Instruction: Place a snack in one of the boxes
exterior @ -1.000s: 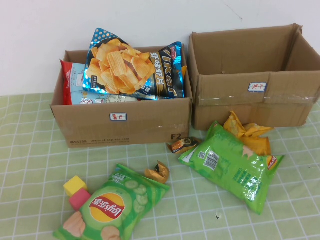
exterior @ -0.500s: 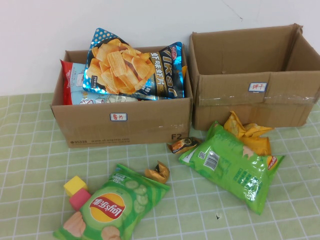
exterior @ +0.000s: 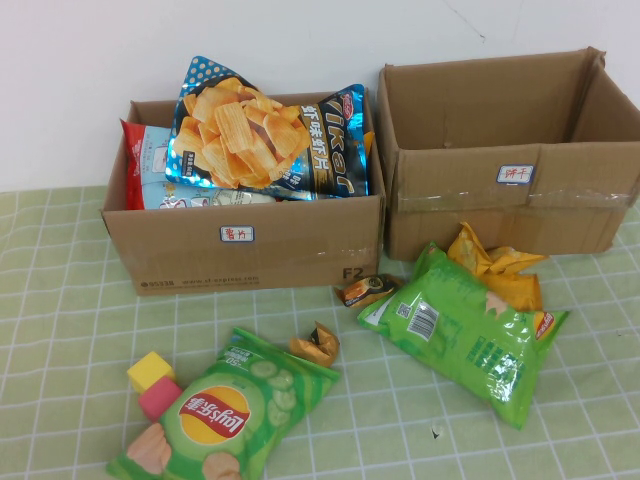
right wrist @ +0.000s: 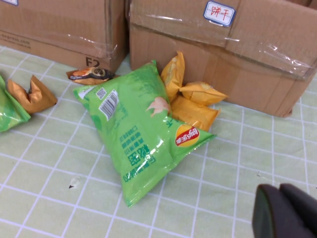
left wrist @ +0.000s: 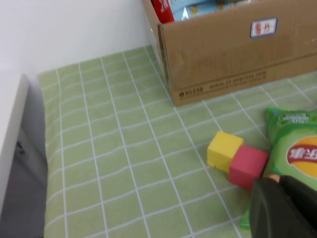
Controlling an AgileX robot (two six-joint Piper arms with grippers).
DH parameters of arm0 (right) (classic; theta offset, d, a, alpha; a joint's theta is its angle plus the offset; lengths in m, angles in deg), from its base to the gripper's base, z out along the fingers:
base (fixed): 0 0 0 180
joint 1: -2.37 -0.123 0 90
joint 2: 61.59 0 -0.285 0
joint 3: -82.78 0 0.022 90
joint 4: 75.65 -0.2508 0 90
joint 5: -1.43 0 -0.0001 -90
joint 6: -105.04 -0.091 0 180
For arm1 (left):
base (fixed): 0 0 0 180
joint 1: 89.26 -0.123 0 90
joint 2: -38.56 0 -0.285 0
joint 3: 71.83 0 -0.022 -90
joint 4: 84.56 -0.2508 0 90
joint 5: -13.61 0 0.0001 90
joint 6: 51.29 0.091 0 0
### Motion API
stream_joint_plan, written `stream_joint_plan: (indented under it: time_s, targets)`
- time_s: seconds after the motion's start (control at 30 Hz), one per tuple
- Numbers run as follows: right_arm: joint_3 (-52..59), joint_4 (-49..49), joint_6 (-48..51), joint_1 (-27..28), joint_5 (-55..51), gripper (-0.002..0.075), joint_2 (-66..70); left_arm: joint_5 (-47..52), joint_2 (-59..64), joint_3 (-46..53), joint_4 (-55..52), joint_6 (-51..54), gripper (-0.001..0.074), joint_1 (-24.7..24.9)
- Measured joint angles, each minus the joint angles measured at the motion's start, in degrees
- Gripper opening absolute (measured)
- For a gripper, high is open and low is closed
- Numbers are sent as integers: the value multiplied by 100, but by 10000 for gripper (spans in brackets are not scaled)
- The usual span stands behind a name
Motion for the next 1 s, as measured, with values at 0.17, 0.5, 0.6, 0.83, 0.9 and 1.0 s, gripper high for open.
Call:
stream_joint_plan:
  time_s: [0.17, 0.5, 0.6, 0.83, 0.9, 1.0]
  targets:
    - [0, 0, 0, 0, -9, -2, 0, 75, 0, 0, 0, 0, -3, 0]
    - [0, 0, 0, 0, -9, -2, 0, -1656, -719, 1089, -693, 0, -2, 51]
    - [0, 0, 0, 0, -9, -2, 0, -2376, -753, 1742, -798, -275, -2, 51]
    - [4, 0, 0, 0, -9, -2, -10, -1614, -775, 1903, -1026, -1035, -2, 227]
    - [4, 0, 0, 0, -9, -2, -10, -1579, -775, 1890, -1047, -1140, -3, 285]
    - [4, 0, 0, 0, -9, -2, -10, -1538, -775, 1881, -1086, -1371, -2, 321]
